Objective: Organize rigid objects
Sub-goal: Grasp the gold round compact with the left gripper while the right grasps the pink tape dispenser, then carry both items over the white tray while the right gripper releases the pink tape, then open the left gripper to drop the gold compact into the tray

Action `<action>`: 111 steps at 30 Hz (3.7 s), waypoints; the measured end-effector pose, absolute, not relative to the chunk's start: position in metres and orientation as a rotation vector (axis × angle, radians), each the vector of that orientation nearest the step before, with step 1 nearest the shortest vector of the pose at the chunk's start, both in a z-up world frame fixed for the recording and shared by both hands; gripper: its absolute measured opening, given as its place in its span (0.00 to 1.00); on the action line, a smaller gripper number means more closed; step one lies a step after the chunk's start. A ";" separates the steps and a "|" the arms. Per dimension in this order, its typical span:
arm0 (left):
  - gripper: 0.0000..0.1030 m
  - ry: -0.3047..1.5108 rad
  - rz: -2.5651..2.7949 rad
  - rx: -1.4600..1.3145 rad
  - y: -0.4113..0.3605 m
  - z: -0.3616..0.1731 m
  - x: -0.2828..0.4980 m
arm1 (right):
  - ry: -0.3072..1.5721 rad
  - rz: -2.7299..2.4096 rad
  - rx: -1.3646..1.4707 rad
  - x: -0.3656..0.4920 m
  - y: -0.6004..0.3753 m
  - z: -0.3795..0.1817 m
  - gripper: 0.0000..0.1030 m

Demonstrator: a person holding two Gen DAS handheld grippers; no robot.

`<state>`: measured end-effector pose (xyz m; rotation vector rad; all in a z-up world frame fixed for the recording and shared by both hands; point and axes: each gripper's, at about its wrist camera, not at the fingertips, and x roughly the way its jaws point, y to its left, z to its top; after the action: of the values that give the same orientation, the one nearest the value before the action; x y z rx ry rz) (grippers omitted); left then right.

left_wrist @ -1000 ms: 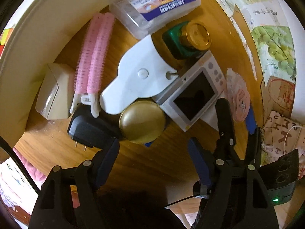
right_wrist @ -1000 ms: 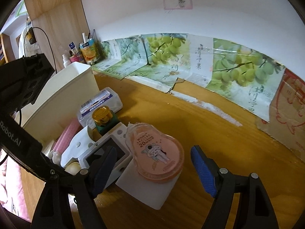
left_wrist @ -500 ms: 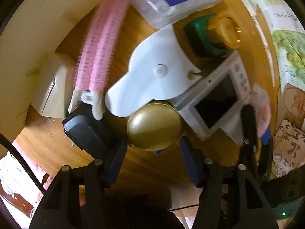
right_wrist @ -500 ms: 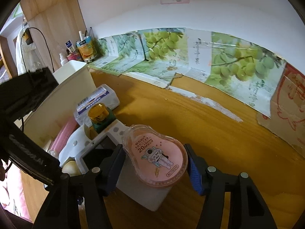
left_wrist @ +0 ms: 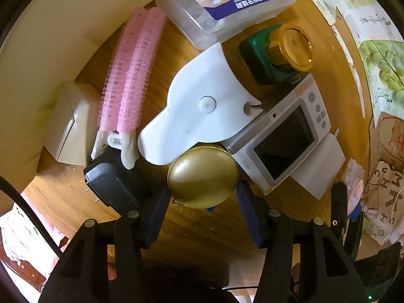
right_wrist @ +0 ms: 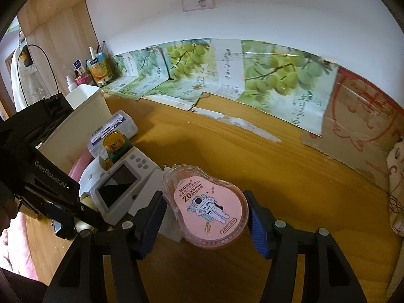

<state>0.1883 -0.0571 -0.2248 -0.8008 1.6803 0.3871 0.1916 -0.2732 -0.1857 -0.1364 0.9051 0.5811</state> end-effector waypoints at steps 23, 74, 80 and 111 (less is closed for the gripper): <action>0.55 1.662 0.281 -0.817 -0.065 -0.223 0.121 | 0.895 0.541 -0.143 0.140 -0.282 -0.162 0.60; 0.56 0.938 0.084 -0.372 0.110 -0.069 0.027 | 0.740 0.799 -0.102 0.021 -0.099 -0.104 0.60; 0.56 0.909 0.113 -0.337 0.156 -0.069 0.034 | 0.735 0.815 -0.091 0.019 -0.057 -0.103 0.60; 0.74 0.814 -0.029 -0.256 0.214 -0.067 0.051 | 0.758 0.736 -0.045 0.032 0.018 -0.117 0.74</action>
<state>0.0508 0.2144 -0.0669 -0.2556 0.8139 -0.0291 0.0316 0.0176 -0.1171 -0.0450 0.7578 0.7359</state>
